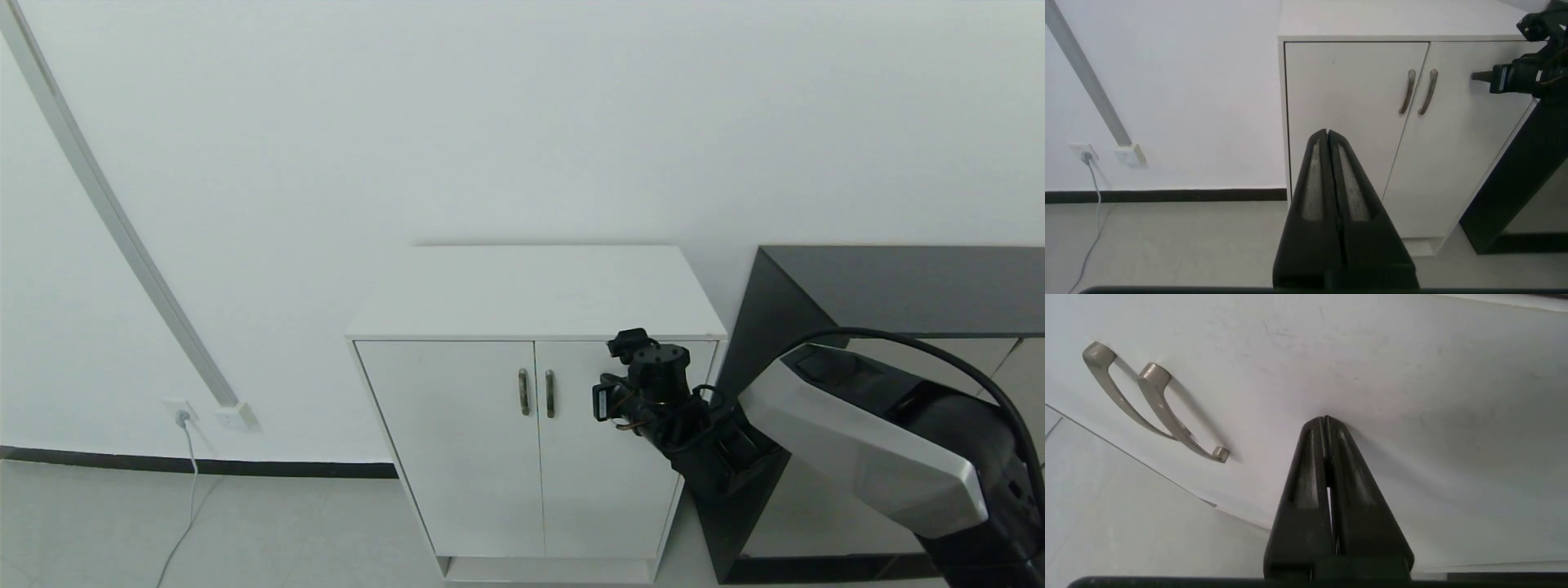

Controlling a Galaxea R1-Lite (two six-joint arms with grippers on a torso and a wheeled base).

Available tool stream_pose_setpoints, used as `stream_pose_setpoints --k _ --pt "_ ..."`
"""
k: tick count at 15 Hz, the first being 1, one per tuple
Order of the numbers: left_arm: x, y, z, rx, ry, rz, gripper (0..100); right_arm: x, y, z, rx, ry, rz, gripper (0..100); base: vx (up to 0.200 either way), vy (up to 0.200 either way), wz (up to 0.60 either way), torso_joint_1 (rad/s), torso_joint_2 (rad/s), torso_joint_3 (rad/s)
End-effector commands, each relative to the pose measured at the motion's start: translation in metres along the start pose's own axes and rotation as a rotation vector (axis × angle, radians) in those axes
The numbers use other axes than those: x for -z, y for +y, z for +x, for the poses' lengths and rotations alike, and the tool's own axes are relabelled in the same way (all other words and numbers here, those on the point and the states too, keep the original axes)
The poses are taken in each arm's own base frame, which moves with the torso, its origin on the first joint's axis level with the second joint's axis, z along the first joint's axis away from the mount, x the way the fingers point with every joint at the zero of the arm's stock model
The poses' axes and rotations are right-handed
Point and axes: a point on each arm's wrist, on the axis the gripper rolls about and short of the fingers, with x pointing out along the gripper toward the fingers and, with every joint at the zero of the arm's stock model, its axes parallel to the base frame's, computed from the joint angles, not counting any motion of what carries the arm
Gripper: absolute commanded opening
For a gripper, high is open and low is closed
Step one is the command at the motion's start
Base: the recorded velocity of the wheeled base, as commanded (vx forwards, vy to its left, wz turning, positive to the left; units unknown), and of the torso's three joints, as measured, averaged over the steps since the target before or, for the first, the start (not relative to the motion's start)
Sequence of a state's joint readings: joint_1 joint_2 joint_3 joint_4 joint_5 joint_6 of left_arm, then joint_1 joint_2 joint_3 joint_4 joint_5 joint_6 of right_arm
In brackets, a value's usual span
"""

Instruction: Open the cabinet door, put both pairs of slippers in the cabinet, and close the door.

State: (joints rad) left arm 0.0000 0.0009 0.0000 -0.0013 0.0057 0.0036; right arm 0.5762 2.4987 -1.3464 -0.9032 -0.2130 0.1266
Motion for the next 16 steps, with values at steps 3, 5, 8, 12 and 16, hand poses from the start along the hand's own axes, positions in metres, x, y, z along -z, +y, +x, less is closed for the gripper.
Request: stream_pose_setpoints --k 3,5,8,12,16 --pt "0.0 0.0 0.0 0.0 0.0 -0.001 0 0.0 -0.002 0.002 0.005 -0.004 0.001 0 0.0 0.0 0.0 0.0 0.0 0.0" --pt "0.0 0.0 0.0 0.0 0.0 -0.001 0 -0.001 -0.002 0.002 0.005 -0.004 0.001 0 0.0 0.0 0.0 0.0 0.0 0.0" --pt "0.0 0.0 0.0 0.0 0.0 0.001 0 -0.001 -0.002 0.004 0.004 -0.011 0.003 0 0.0 0.0 0.0 0.0 0.0 0.0" --pt "0.0 0.0 0.0 0.0 0.0 -0.001 0 -0.002 -0.002 0.002 0.004 -0.01 0.003 0 0.0 0.0 0.0 0.0 0.0 0.0" --pt "0.0 0.0 0.0 0.0 0.0 -0.001 0 -0.019 0.01 -0.033 -0.034 -0.019 0.0 0 0.0 0.0 0.0 0.0 0.0 0.0"
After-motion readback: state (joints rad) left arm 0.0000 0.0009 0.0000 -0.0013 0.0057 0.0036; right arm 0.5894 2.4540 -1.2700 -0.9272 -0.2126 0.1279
